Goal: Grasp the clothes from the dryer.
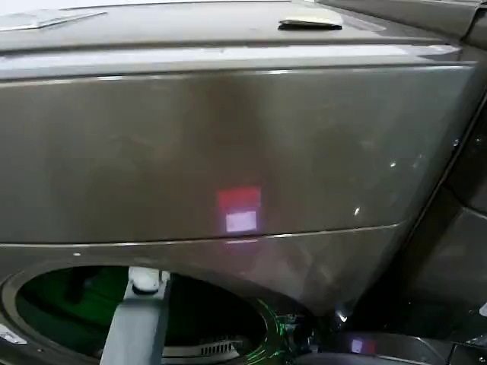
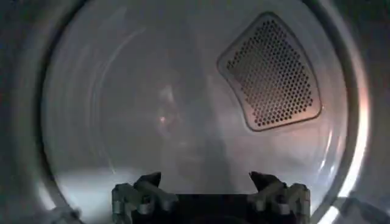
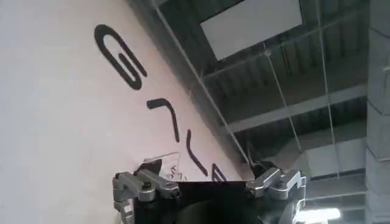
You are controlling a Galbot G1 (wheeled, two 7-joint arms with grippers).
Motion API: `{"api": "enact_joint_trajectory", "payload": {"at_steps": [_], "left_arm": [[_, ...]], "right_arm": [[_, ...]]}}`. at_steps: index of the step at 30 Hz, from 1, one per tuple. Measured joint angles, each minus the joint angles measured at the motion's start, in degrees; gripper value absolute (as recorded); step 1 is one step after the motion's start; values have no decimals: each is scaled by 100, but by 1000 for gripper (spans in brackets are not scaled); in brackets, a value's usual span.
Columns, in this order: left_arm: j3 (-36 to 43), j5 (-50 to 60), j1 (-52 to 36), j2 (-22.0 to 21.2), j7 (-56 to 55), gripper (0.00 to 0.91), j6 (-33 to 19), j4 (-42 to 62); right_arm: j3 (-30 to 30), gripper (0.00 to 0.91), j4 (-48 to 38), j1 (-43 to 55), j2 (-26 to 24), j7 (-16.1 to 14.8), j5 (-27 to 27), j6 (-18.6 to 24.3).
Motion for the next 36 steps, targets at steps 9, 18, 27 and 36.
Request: {"api": "enact_joint_trajectory", "payload": {"at_steps": [9, 18, 27, 36], "left_arm": [[-44, 135, -717, -110, 19, 907, -150, 1046], [0, 341, -1387, -78, 195, 907, -243, 2041], [354, 700, -1973, 149, 984, 907, 58, 2931], [756, 1516, -2531, 267, 2172, 907, 182, 3795]], "right_arm": [[-32, 907, -7, 48, 0, -9, -1, 6], [-28, 907, -32, 46, -2, -20, 2, 18], [-38, 907, 4, 44, 4, -20, 19, 21], [10, 907, -4, -13, 12, -29, 21, 31]]}}
